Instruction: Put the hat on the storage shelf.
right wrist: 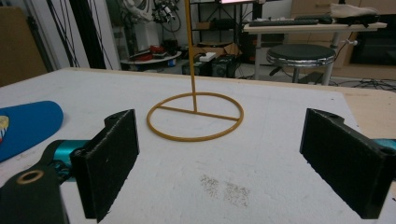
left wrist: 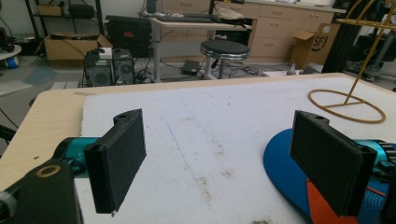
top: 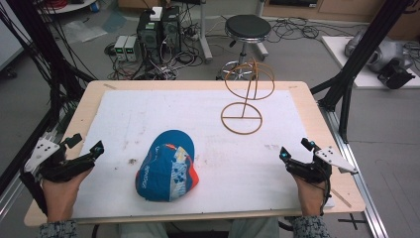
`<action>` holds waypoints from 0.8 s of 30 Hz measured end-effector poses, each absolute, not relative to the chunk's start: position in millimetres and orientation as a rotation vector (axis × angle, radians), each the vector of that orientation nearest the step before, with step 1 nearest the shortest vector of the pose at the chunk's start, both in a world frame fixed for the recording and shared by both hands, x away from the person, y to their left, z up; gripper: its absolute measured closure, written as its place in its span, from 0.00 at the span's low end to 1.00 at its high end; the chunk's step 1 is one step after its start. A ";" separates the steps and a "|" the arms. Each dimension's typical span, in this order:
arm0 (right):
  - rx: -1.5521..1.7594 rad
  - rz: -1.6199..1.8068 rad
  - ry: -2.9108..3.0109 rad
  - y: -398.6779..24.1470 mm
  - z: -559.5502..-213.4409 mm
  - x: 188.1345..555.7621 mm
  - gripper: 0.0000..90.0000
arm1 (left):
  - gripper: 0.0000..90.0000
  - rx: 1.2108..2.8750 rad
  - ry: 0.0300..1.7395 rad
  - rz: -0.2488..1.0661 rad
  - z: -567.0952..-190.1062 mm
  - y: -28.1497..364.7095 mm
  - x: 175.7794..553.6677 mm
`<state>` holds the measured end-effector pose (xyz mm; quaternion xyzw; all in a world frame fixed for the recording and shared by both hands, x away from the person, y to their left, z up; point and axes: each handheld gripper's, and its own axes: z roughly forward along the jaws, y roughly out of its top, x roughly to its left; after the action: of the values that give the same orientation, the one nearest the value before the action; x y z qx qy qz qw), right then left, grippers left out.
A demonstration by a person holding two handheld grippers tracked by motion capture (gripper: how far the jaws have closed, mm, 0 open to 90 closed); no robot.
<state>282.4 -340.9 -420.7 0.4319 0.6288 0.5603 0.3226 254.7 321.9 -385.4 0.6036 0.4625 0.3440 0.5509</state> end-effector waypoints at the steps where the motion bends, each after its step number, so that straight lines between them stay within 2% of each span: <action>1: 1.128 1.468 1.650 -340.7 -420.6 282.2 0.12 | 0.21 1.427 1.090 0.811 -384.8 321.7 254.7; 24: 1.118 1.460 1.641 -340.8 -421.0 282.1 0.12 | 0.21 1.449 1.014 0.757 -377.2 304.6 253.6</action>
<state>282.1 -340.8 -421.0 0.4279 0.6279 0.5588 0.3322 253.6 304.6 -377.2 0.6179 0.4325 0.3229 0.5717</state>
